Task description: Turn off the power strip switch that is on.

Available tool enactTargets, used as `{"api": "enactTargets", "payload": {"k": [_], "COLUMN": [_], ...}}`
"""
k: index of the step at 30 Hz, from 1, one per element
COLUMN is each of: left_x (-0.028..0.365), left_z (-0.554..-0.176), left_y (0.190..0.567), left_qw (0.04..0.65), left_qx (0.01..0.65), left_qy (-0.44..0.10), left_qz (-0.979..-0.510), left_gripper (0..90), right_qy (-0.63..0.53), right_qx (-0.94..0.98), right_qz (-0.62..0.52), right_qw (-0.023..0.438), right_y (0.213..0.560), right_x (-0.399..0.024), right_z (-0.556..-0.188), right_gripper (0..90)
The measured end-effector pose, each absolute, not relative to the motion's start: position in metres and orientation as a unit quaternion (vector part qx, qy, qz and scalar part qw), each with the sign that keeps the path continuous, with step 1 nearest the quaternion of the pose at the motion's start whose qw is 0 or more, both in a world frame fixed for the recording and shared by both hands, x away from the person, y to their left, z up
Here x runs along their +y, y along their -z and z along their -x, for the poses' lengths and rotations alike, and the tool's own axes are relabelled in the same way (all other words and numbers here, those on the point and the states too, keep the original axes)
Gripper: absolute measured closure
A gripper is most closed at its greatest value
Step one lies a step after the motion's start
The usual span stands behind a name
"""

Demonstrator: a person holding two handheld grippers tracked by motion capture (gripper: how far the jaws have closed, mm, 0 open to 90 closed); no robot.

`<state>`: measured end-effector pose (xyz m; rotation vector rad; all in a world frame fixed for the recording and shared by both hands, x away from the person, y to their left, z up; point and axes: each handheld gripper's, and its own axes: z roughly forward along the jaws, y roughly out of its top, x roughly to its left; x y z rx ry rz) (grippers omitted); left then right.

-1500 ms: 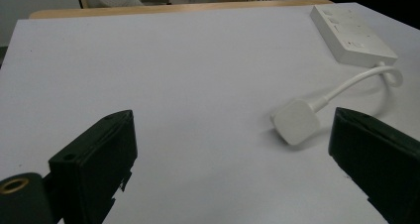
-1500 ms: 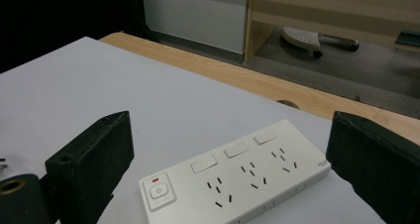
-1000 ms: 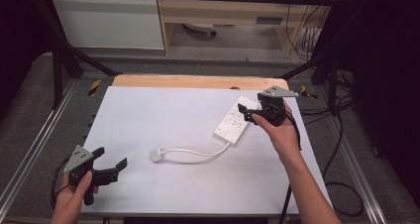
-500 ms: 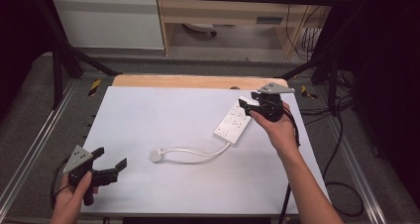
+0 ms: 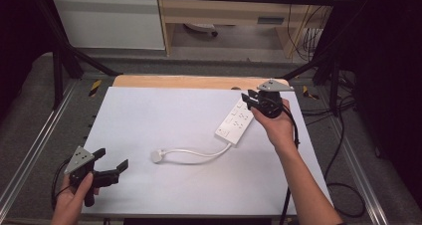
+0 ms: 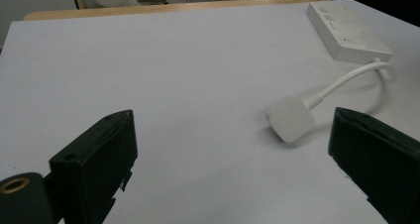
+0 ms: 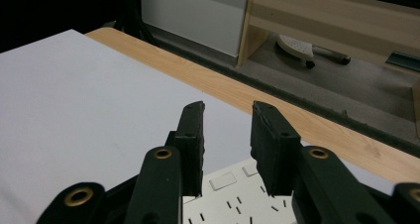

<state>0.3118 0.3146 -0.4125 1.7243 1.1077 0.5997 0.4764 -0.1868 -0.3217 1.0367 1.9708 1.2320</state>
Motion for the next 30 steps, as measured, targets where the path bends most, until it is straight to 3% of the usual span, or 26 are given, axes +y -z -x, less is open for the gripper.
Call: {"api": "enactTargets", "payload": {"k": [12,30], "left_x": [0.314,0.315], "left_z": [-0.312,-0.312], "left_y": [0.412,0.413], "left_qw": [0.484,0.482], "left_qx": [0.453,0.45], "left_qy": [-0.245,-0.243], "left_qz": [-0.708,-0.712], "left_gripper": [4.8,4.8], "right_qy": [-0.473,-0.451], "right_qx": [0.731,0.743], "right_qz": [-0.389,-0.394], "right_qw": [0.302,0.299], "right_y": [0.326,0.337], "right_x": [-0.175,-0.161], "right_z": [-0.495,-0.519], "right_gripper": [86.7,90.0]}}
